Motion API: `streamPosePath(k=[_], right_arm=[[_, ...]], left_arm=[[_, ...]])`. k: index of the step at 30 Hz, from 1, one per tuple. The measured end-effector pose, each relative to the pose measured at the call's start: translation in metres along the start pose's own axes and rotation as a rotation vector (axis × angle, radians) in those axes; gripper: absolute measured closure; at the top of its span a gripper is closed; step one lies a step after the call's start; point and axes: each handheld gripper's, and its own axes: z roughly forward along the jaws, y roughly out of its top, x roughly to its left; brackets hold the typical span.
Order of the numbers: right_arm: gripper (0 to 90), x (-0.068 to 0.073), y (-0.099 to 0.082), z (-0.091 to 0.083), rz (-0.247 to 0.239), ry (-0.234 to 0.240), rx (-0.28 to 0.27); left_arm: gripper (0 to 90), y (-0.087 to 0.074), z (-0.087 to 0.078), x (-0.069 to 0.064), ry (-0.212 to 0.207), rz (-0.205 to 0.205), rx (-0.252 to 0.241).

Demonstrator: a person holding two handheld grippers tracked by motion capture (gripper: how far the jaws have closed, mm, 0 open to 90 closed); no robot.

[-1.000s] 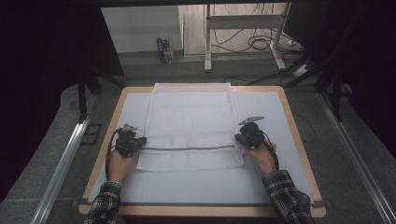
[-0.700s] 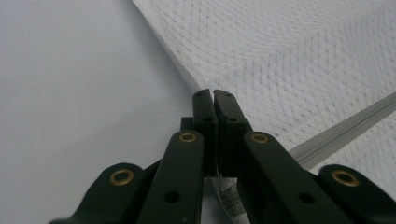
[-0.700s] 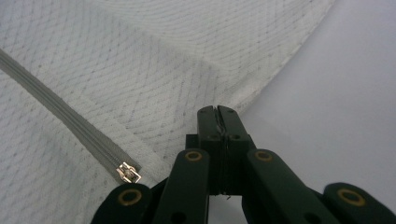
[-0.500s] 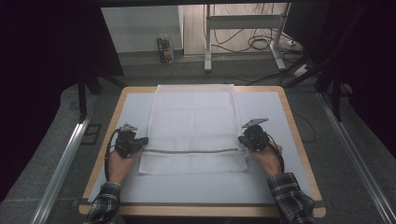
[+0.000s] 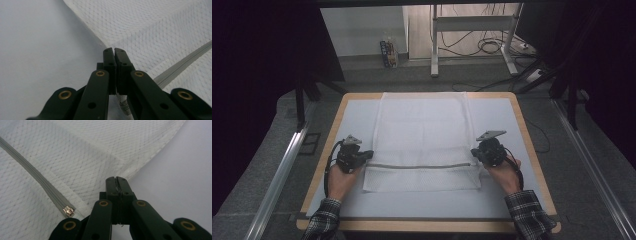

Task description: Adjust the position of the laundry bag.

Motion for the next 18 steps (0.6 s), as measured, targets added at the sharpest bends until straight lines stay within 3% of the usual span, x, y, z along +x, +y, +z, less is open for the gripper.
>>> streamPosePath(k=[18], right_arm=[[88.7, 0.005, -0.016, -0.021, -0.002, 0.022, -0.002]], left_arm=[[88.9, -0.010, -0.015, -0.016, -0.039, 0.043, 0.016]])
